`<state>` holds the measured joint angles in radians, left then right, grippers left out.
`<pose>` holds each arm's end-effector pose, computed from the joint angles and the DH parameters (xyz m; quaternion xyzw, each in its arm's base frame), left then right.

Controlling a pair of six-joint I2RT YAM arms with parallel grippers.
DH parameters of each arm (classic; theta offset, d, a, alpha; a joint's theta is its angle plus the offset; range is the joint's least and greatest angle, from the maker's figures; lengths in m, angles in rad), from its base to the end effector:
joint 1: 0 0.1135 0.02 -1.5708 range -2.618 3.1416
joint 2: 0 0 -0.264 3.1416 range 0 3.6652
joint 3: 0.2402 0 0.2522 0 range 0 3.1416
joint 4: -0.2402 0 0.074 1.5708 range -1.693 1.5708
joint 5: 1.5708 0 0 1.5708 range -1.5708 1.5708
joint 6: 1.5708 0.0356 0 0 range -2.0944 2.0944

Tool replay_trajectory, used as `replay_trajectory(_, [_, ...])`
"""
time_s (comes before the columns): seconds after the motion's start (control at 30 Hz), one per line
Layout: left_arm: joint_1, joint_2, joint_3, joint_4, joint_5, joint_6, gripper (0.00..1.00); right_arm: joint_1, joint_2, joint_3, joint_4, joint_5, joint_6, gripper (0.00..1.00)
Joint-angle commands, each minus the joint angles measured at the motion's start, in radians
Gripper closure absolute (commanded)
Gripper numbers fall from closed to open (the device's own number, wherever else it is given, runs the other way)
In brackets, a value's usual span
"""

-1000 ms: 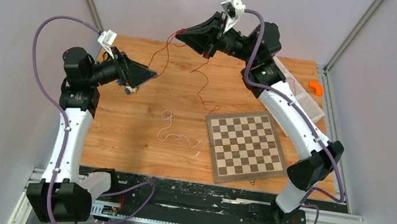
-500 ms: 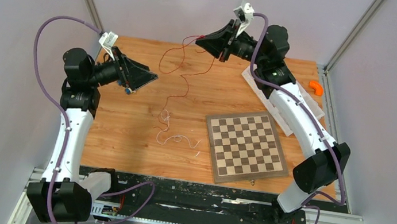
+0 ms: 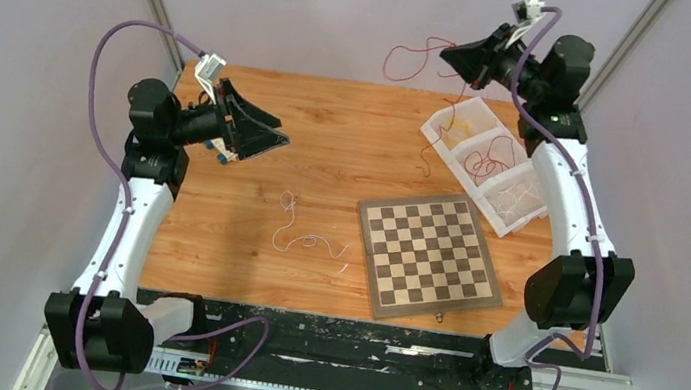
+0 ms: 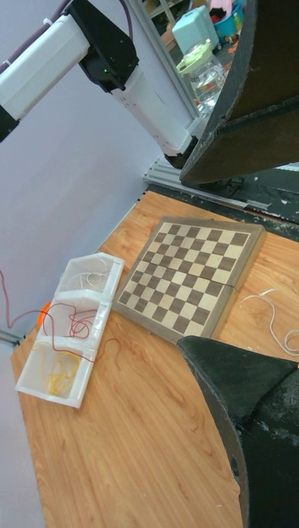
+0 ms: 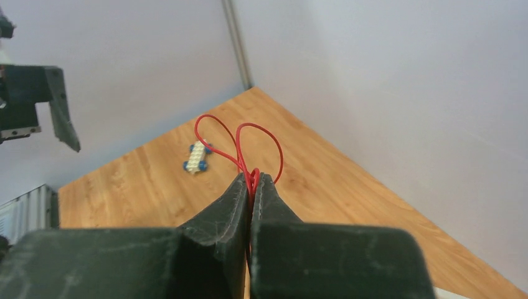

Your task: Untangle the cables

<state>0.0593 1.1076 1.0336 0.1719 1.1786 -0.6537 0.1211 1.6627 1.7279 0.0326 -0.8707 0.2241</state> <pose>0.2395 -0.0187 0.4000 0.1910 0.6670 -0.5373 0.4796 0.3752 0.0731 0.4617 -0.2807 0.6243 0.3944 0.6131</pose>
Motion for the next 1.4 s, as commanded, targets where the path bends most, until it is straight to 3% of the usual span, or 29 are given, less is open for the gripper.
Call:
replay_trajectory(0.0, [-0.013, 0.023, 0.042, -0.021, -0.004, 0.056, 0.0, -0.103, 0.004, 0.123, 0.0, -0.041, 0.014, 1.0])
replay_trajectory(0.27, [-0.022, 0.06, 0.063, -0.062, -0.012, 0.088, 0.0, -0.241, 0.088, 0.25, -0.008, -0.06, 0.011, 1.0])
replay_trajectory(1.03, [-0.03, 0.097, 0.082, -0.105, -0.019, 0.132, 0.0, -0.389, 0.186, 0.447, -0.002, -0.043, -0.02, 1.0])
replay_trajectory(1.37, [-0.034, 0.11, 0.094, -0.113, -0.023, 0.139, 0.0, -0.422, 0.196, 0.396, 0.023, -0.012, -0.087, 1.0])
